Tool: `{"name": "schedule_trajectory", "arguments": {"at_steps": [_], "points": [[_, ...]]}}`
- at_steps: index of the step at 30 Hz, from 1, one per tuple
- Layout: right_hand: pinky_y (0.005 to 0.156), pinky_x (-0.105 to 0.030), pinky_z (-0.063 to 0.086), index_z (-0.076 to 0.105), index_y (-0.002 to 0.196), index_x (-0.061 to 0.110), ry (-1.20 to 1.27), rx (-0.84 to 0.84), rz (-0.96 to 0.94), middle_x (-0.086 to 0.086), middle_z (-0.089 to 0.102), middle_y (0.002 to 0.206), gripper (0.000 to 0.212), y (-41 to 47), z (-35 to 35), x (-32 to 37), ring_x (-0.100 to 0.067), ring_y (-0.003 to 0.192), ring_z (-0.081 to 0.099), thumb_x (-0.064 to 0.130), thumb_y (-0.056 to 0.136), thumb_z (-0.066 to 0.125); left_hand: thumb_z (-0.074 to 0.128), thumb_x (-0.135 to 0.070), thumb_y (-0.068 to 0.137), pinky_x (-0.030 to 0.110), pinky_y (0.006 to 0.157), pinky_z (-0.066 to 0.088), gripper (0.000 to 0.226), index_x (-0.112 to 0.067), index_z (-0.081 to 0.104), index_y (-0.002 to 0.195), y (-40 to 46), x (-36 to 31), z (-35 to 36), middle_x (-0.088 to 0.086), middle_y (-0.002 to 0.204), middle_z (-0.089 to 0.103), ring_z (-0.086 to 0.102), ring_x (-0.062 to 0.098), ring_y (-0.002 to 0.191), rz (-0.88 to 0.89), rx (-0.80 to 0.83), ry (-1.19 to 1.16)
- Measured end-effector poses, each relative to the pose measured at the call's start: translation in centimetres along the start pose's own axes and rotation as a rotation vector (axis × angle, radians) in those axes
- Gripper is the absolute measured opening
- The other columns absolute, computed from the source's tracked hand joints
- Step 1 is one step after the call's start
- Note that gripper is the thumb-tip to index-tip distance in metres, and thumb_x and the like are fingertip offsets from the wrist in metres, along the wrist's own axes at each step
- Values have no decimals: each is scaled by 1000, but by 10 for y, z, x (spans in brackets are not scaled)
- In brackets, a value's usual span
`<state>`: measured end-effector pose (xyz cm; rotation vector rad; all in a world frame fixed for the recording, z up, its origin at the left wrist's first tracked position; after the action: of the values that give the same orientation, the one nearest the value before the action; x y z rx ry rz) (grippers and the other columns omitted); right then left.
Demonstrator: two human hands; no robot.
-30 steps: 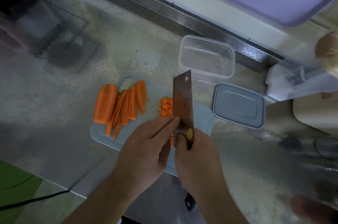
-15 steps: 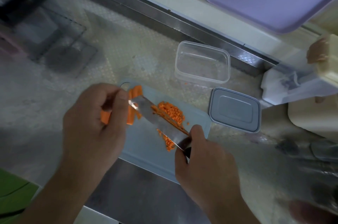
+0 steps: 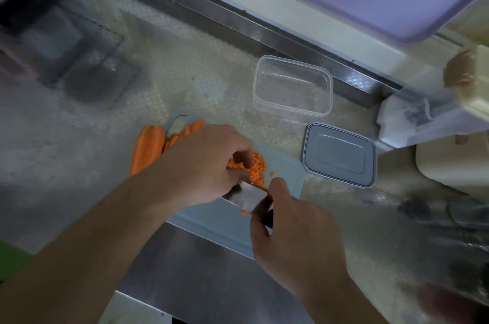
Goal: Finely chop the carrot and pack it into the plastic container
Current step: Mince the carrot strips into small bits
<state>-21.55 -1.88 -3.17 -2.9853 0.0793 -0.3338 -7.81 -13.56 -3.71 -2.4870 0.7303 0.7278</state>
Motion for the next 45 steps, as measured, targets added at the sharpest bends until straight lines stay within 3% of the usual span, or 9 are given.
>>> {"name": "schedule_trajectory", "arguments": {"at_steps": [7,12,18,26,30,33,36,40,45], "points": [[38,-23,22,42,92,26,-55,-30,-38,11,45,48,22,0,-3,-2,-14,40,25,42,77,46,69,-47,95,34,94,51,12,-38,75,101,16,-9,22,-20,101,60,55,3,101,48,180,32],[36,-24,28,44,93,25,-46,-18,-50,10,46,47,21,0,-1,-1,-15,39,26,40,79,45,69,-35,96,37,83,56,13,-30,70,83,24,-8,24,-12,90,67,64,7,85,-14,183,36],[35,-26,36,46,97,25,-31,6,-56,10,48,49,28,3,0,0,-14,36,38,38,76,59,62,-31,101,41,85,54,15,-27,68,88,27,-5,25,-8,93,68,64,12,88,-22,140,59],[39,-27,44,49,105,28,-22,45,-34,12,54,54,30,4,-5,-5,-11,42,50,43,79,50,52,-20,108,7,74,42,23,-26,73,114,12,3,-4,-17,94,68,62,0,87,-64,-321,-208],[40,-27,36,35,95,35,9,50,40,7,52,55,19,2,-6,-17,-14,47,47,44,82,46,57,-11,104,12,89,42,21,-15,71,120,-14,-1,-38,-6,107,70,62,5,99,33,-829,-178],[43,-27,34,32,89,32,68,38,148,6,55,58,20,1,-8,-25,-14,51,47,42,85,48,62,-10,102,20,85,46,12,-11,68,112,-30,-2,-40,-1,101,66,60,9,90,56,-969,-249],[51,-32,46,45,87,27,250,14,289,8,59,57,16,1,-10,-34,-12,55,56,38,89,56,65,-13,101,32,76,55,8,-19,69,106,-33,5,-21,-5,90,68,68,15,80,-7,-885,-426],[46,-24,38,51,76,22,441,6,385,4,60,55,18,-2,-9,-41,-13,49,53,29,91,59,64,-19,102,19,72,51,14,-25,75,105,-26,12,13,-17,84,71,68,5,82,-79,-646,-378],[41,-22,32,49,72,22,546,-7,441,-1,55,53,20,-3,-7,-45,-11,43,42,22,90,59,65,-23,99,30,90,53,22,-28,72,120,-19,13,52,-14,115,62,58,6,108,113,-314,-55]]}}
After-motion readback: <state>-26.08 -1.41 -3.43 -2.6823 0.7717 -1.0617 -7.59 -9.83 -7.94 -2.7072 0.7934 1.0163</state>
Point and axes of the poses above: each hand's wrist, its own y-axis towards the middle knuckle, its own z-axis out of the palm, x = y × z, the point moved 4 cm from there along y, towards the middle knuckle
